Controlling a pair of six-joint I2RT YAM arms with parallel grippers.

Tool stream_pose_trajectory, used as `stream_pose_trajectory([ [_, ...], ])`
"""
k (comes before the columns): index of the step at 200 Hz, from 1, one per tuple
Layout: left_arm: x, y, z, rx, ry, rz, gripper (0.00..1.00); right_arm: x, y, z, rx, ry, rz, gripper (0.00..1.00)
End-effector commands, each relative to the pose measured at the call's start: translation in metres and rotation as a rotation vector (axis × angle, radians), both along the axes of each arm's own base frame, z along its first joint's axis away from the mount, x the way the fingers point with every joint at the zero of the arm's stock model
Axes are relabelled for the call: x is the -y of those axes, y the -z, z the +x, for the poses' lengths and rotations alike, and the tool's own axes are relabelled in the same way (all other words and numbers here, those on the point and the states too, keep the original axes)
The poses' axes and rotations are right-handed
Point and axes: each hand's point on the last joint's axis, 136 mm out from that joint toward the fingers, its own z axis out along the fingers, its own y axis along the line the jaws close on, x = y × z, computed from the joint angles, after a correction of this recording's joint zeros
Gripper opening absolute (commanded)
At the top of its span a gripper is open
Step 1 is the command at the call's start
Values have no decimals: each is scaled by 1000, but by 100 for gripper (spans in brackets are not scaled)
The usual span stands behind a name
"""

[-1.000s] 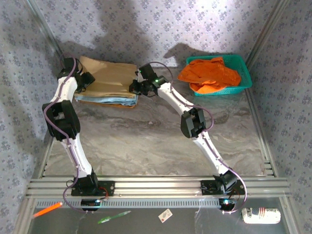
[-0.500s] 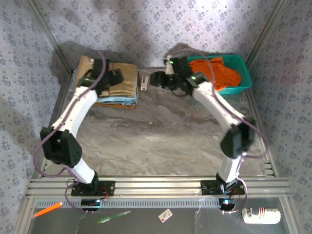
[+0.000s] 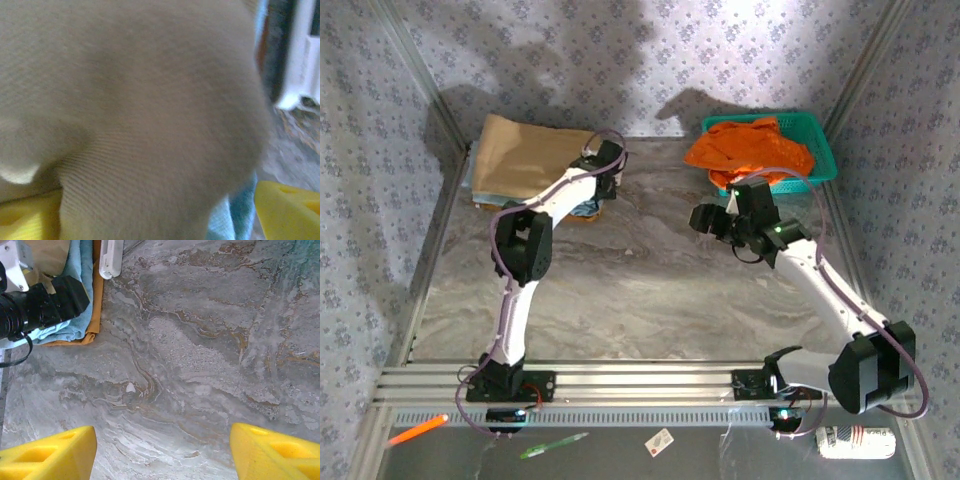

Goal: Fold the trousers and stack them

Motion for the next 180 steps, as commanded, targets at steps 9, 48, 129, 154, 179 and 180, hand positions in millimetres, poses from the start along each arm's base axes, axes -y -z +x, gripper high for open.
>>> stream_pose_trajectory([
  [9,-49,27,19,-19,-195,-113,87,5,2,0,15,15,8,72],
  [48,-92,35,47,29,-333,-246,84,6,11,-4,-4,13,-1,72],
  [129,-141,36,72,7,-285,-263,83,10,10,-7,-5,23,-7,72],
  [154,-131,33,78,1,-221,-303,87,12,7,-8,2,26,-15,72],
  [179,-111,6,81,-5,-113,-360,95,10,2,-15,7,2,-8,72],
  [180,-110,5,81,-7,-109,-360,95,10,2,-16,7,0,-6,72],
])
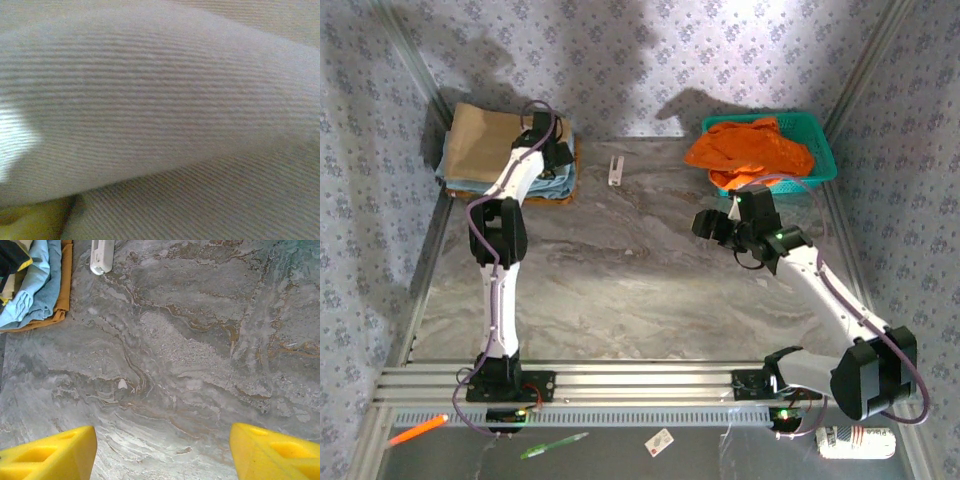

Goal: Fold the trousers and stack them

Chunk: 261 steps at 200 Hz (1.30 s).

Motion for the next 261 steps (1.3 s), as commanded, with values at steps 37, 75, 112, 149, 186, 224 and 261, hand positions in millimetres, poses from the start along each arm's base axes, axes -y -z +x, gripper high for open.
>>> stream_pose_trajectory([
  [37,7,-52,-32,-40,140,-62,100,2,-37,-24,72,-18,30,73],
  [75,47,-80,-97,38,222,-221,98,5,-65,-37,120,-8,25,73],
  [112,26,-103,-133,114,174,-233,93,8,-81,-53,127,20,38,73],
  [149,3,-117,-106,123,107,-171,69,9,-74,-60,113,29,29,72],
  [186,10,-95,-66,51,130,-94,57,12,-63,-55,107,38,-4,73],
  [224,15,-56,-60,-73,128,85,68,14,-54,-42,90,41,-19,73],
  [261,9,-33,-63,-122,96,247,61,16,-46,-36,71,41,-9,73],
])
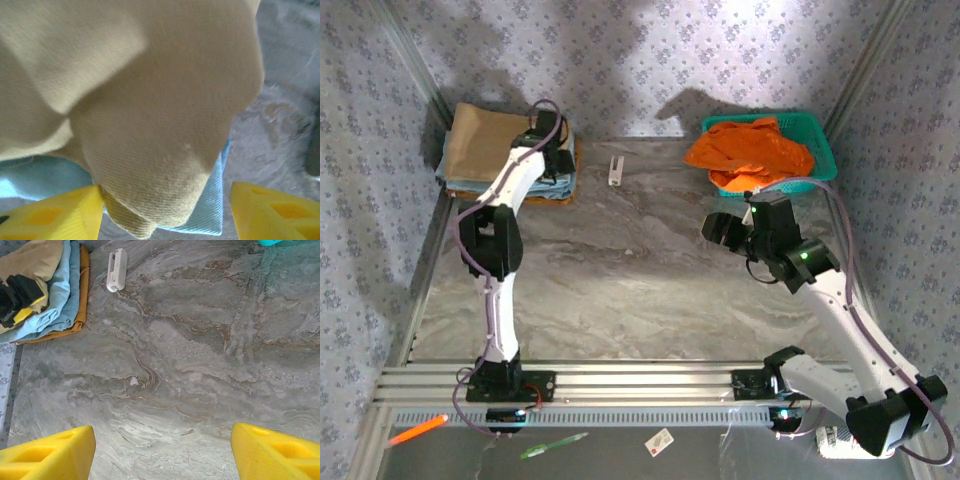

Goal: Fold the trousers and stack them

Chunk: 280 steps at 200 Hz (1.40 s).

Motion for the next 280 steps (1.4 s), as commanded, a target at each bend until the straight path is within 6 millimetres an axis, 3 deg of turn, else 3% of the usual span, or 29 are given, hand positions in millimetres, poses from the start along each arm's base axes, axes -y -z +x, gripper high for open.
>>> stream_pose_trajectory([
  [1,-17,-3,-5,-17,-32,167,61,0,4,2,3,-19,-1,73],
  [27,-20,-7,-3,9,-26,243,31,1,6,2,1,-15,0,73],
  [51,-22,-21,1,60,-14,277,16,2,3,2,27,-12,9,73],
  [65,-22,-26,2,71,-6,284,0,2,5,1,28,-13,9,72],
  [91,-13,-39,-1,89,35,294,0,2,6,0,26,-15,11,72],
  [133,20,-63,-9,104,156,385,0,0,10,0,24,-24,19,72],
  [156,28,-61,-12,76,184,398,0,-2,16,-1,12,-35,23,72],
  [178,27,-44,-20,19,191,394,0,-4,20,-2,0,-45,28,72],
  [188,27,-36,-25,-8,196,383,18,-4,22,-3,-4,-45,27,72],
  [202,25,-29,-32,-31,189,376,58,-4,22,-3,-6,-47,27,73],
  [213,23,-34,-36,-19,173,373,76,-3,21,-3,-6,-44,28,73],
  [221,20,-33,-44,-29,170,372,81,-3,20,-3,-5,-45,28,73],
  [233,22,-45,-49,2,169,338,81,-3,19,-4,5,-53,16,73],
  [252,24,-85,-49,106,165,284,74,-1,18,-1,16,-56,3,73],
  [272,20,-116,-34,185,136,233,46,-4,23,3,7,-58,6,72],
  [280,18,-119,-26,195,129,209,33,-5,26,6,2,-61,10,72],
])
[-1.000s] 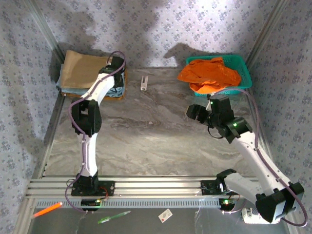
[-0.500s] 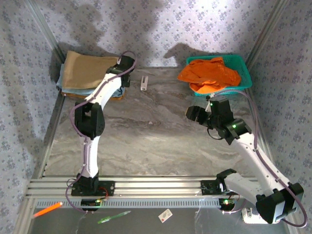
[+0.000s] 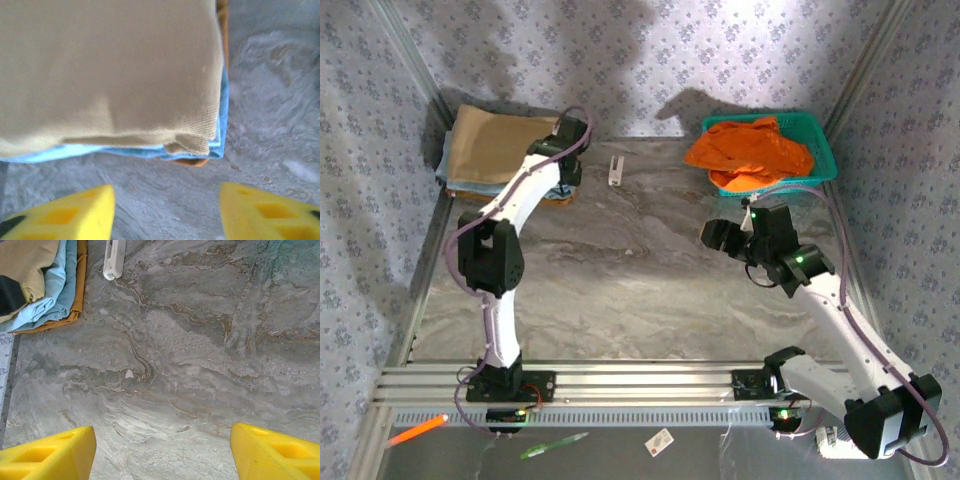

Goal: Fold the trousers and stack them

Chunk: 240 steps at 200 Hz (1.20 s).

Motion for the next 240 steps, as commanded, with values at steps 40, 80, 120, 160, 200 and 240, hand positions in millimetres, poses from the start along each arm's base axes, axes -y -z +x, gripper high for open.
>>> stream_pose_trajectory([
  [40,3,-15,57,85,-32,-127,0,-10,15,13,-23,-36,4,67],
  [80,-8,58,46,-5,-98,-151,0,-5,13,8,-16,-35,-9,66],
  [120,1,75,31,1,-84,-284,0,-5,5,5,-7,-31,8,68],
  [160,7,-30,6,164,-14,-387,68,-3,-13,4,29,-26,1,72],
  [200,-14,-128,-83,394,4,-442,100,-7,-55,-6,173,-56,53,76],
  [240,-41,-138,-191,623,-62,-460,100,23,-92,-17,378,86,-35,100],
])
